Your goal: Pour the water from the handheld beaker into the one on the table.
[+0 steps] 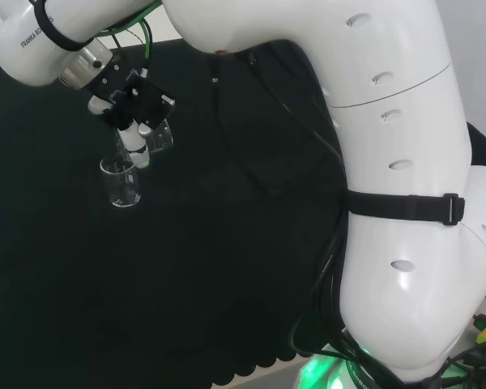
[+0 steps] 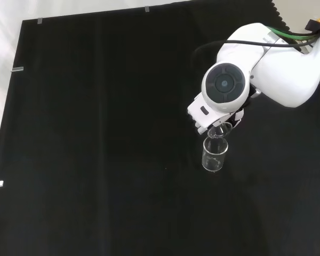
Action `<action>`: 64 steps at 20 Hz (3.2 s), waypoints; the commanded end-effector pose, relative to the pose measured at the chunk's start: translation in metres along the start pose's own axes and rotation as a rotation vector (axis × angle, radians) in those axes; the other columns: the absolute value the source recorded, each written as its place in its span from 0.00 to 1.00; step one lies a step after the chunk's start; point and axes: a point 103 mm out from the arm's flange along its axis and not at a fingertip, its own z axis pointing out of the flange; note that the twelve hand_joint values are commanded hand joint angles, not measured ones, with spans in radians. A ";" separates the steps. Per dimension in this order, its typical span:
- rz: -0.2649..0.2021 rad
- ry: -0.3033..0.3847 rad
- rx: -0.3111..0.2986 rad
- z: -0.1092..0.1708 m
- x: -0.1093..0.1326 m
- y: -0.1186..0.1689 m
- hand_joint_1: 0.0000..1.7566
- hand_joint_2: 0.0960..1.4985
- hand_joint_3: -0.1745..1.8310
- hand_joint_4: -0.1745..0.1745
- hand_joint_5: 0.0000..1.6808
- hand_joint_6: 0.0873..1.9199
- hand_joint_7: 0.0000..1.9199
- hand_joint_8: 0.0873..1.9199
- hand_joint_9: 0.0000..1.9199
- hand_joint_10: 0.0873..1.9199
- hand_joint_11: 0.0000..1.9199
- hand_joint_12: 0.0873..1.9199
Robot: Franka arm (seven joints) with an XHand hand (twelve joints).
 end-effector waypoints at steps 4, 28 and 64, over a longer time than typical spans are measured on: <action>0.003 -0.024 0.008 -0.004 0.000 0.000 0.82 0.36 0.41 0.00 0.82 0.18 0.79 0.16 0.73 0.13 0.66 0.39; 0.010 -0.093 0.021 -0.015 0.013 0.000 0.82 0.36 0.41 0.00 0.82 0.18 0.79 0.15 0.73 0.13 0.66 0.39; 0.052 0.158 -0.120 -0.012 -0.022 -0.018 0.82 0.36 0.40 0.00 0.83 0.17 0.79 0.15 0.73 0.12 0.66 0.39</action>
